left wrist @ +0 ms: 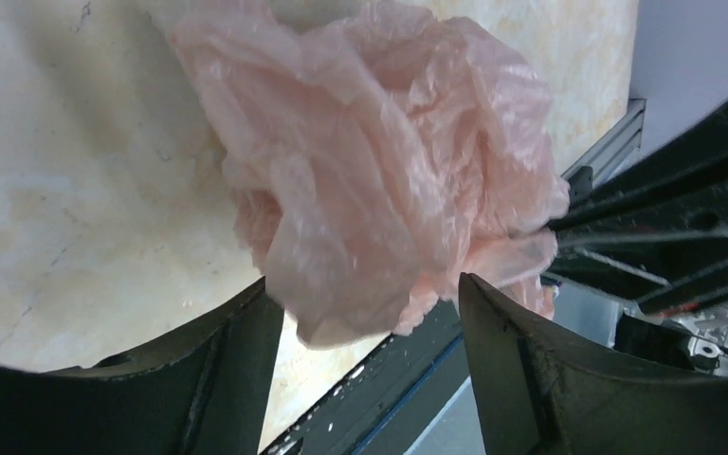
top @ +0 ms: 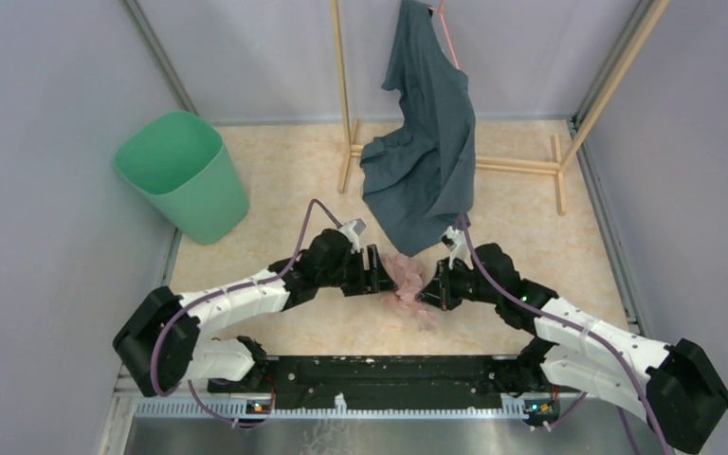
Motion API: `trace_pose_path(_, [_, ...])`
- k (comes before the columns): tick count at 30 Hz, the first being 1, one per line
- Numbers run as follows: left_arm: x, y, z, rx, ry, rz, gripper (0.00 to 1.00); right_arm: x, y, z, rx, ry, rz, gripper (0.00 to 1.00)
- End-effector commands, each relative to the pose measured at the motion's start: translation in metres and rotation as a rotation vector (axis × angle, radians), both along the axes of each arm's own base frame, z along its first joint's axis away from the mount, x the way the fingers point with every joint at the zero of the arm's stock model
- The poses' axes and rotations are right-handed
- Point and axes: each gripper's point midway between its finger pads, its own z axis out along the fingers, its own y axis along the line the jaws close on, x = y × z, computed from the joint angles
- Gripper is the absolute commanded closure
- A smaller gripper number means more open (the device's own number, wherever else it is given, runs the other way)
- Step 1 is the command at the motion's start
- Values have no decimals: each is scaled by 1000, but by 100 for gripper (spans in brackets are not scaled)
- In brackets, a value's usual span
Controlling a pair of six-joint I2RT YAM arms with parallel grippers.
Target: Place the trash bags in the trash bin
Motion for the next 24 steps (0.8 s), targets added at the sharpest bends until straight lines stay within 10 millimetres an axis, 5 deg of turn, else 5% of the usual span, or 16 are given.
trace_pose_path(1, [22, -23, 21, -45, -45, 60, 29, -5, 7, 14, 52, -68, 62, 100])
trace_pose_path(6, [28, -12, 22, -26, -72, 131, 58, -7, 2, 11, 38, -61, 51, 100])
trace_pose_path(13, [29, 11, 56, 1, -180, 171, 99, -25, -2, 6, 74, 52, 36, 95])
trace_pose_path(17, [19, 28, 90, -66, -237, 201, 100, -27, -12, 6, 30, 61, 9, 92])
trace_pose_path(24, [-6, 42, 148, -299, -337, 194, 100, -17, -24, 7, 38, 31, -103, 71])
